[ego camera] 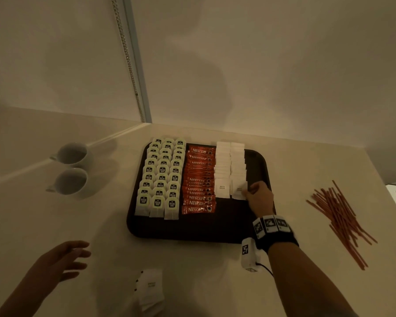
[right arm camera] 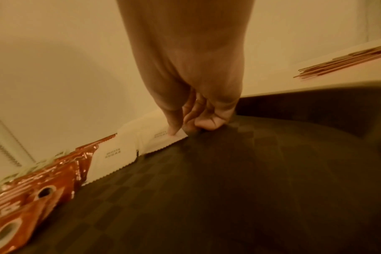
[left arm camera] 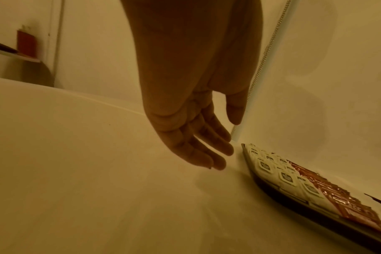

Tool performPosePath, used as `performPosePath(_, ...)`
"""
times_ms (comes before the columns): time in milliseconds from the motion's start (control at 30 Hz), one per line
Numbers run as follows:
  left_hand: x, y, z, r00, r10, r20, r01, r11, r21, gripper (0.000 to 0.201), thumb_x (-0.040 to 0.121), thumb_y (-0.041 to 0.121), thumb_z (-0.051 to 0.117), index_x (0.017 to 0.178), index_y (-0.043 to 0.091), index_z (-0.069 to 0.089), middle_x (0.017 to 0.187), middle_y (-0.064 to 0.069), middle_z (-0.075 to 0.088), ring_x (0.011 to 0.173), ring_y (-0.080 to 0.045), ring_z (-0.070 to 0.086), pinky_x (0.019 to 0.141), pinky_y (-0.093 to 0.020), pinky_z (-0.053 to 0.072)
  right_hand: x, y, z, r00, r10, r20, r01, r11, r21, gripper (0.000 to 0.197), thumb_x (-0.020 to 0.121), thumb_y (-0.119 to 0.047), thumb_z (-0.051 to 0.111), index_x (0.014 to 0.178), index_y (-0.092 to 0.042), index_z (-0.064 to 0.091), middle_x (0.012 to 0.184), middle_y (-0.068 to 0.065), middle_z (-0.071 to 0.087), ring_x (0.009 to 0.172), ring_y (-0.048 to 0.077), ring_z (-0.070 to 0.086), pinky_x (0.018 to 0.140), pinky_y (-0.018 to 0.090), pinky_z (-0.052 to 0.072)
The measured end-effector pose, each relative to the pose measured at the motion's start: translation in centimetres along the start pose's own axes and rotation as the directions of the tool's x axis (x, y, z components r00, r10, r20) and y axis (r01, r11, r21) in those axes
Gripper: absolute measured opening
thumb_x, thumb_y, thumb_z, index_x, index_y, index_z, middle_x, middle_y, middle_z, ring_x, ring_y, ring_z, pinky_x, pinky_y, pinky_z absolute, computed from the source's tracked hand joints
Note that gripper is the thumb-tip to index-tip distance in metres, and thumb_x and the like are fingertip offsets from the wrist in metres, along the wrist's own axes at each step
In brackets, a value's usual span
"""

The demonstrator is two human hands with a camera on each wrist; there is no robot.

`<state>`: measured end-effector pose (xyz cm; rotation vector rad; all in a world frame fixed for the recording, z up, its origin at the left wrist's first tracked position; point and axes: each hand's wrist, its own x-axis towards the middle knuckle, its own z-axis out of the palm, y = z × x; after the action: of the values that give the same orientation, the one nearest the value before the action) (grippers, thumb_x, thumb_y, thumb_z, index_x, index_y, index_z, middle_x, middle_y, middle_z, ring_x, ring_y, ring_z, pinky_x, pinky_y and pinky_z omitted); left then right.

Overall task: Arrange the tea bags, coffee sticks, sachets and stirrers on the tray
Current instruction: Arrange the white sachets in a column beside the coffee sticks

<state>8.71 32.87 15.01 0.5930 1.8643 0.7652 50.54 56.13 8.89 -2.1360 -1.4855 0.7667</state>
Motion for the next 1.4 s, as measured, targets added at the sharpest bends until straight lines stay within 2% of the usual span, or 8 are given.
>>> performPosePath(167, -1.9, -0.6, -0.8, 0.999, 0.027, -0.029, -0.027, 1.000, -0.005, 0.020, 0.098, 0.006, 0.044, 0.104, 0.004, 0.063, 0.099, -0.021, 0.066, 0.085, -0.038, 0.061, 0.073, -0.036, 0.046, -5.3, -5.2, -0.3, 0.936, -0.346, 0.058, 0.335, 0.931, 0.148, 0.023, 0.082, -0.024, 0.070, 0.095, -0.015, 0.054, 0.089, 0.000, 0.058, 0.079, 0.013, 0.056, 0.065, 0.017, 0.043)
performPosePath(233, -2.9, -1.4, -1.2, 0.999, 0.027, -0.027, -0.027, 0.999, -0.018, 0.021, 0.099, 0.006, 0.042, 0.108, 0.001, 0.060, 0.100, -0.021, 0.064, 0.087, -0.038, 0.059, 0.074, -0.036, 0.046, -9.8, -7.9, 0.6, 0.775, -0.531, 0.343, 0.493, 0.847, 0.197, 0.016, 0.083, -0.022, 0.069, 0.094, -0.017, 0.058, 0.093, -0.004, 0.060, 0.084, 0.009, 0.058, 0.071, 0.013, 0.044)
performPosePath(333, -4.0, -3.3, -1.7, 0.999, 0.007, -0.031, -0.008, 0.999, -0.034, 0.022, 0.099, 0.006, 0.041, 0.110, 0.000, 0.060, 0.102, -0.021, 0.064, 0.089, -0.038, 0.060, 0.076, -0.036, 0.046, -16.4, -9.7, 3.0, 0.378, -0.525, 0.762, 0.705, 0.697, 0.132, 0.031, 0.086, -0.032, 0.064, 0.114, -0.019, 0.058, 0.112, -0.004, 0.056, 0.101, 0.008, 0.052, 0.084, 0.014, 0.041)
performPosePath(400, -4.6, -4.8, -2.3, 0.999, -0.005, -0.040, 0.003, 0.999, -0.049, 0.022, 0.099, 0.007, 0.042, 0.109, 0.002, 0.060, 0.101, -0.019, 0.065, 0.090, -0.038, 0.061, 0.076, -0.037, 0.047, -19.7, -9.4, 5.2, 0.264, -0.430, 0.864, 0.791, 0.608, 0.061, 0.059, 0.082, -0.047, 0.065, 0.131, -0.019, 0.047, 0.129, -0.001, 0.047, 0.115, 0.013, 0.044, 0.096, 0.025, 0.039)
performPosePath(533, -5.6, -7.8, -3.9, 0.998, -0.043, -0.055, 0.038, 0.995, -0.096, 0.020, 0.099, 0.007, 0.043, 0.106, 0.004, 0.061, 0.099, -0.017, 0.066, 0.085, -0.035, 0.062, 0.073, -0.037, 0.048, -23.2, -7.8, 8.2, 0.290, -0.311, 0.905, 0.873, 0.474, -0.117, 0.106, 0.063, -0.065, 0.072, 0.144, -0.017, 0.023, 0.144, 0.005, 0.027, 0.128, 0.025, 0.029, 0.106, 0.043, 0.034)
performPosePath(667, -6.1, -10.0, -5.1, 0.994, -0.064, -0.087, 0.053, 0.991, -0.126, 0.018, 0.098, 0.008, 0.046, 0.098, 0.012, 0.064, 0.097, -0.016, 0.068, 0.079, -0.031, 0.064, 0.070, -0.036, 0.049, -24.1, -7.2, 9.2, 0.252, -0.350, 0.902, 0.929, 0.350, -0.124, 0.099, 0.068, -0.058, 0.072, 0.144, -0.021, 0.020, 0.143, 0.006, 0.027, 0.126, 0.027, 0.029, 0.102, 0.046, 0.036)
performPosePath(1267, -6.4, -8.1, -4.0, 0.998, 0.054, -0.013, -0.055, 0.993, -0.105, 0.019, 0.098, 0.012, 0.045, 0.102, 0.012, 0.063, 0.104, -0.017, 0.067, 0.089, -0.033, 0.064, 0.081, -0.041, 0.049, -24.3, -8.8, 8.2, 0.219, -0.199, 0.955, 0.856, 0.510, -0.090, 0.053, 0.083, -0.025, 0.067, 0.130, -0.016, 0.042, 0.128, 0.010, 0.047, 0.115, 0.028, 0.046, 0.095, 0.037, 0.041)
performPosePath(1400, -5.6, -3.4, -2.0, 0.980, 0.128, 0.153, -0.128, 0.992, -0.011, 0.018, 0.097, 0.029, 0.051, 0.108, 0.019, 0.062, 0.107, -0.007, 0.067, 0.093, -0.023, 0.066, 0.089, -0.041, 0.051, -22.7, -12.7, 5.7, 0.293, -0.305, 0.906, 0.708, 0.706, 0.008, 0.065, 0.077, -0.023, 0.075, 0.131, -0.014, 0.040, 0.124, 0.007, 0.050, 0.103, 0.017, 0.048, 0.083, 0.027, 0.045)
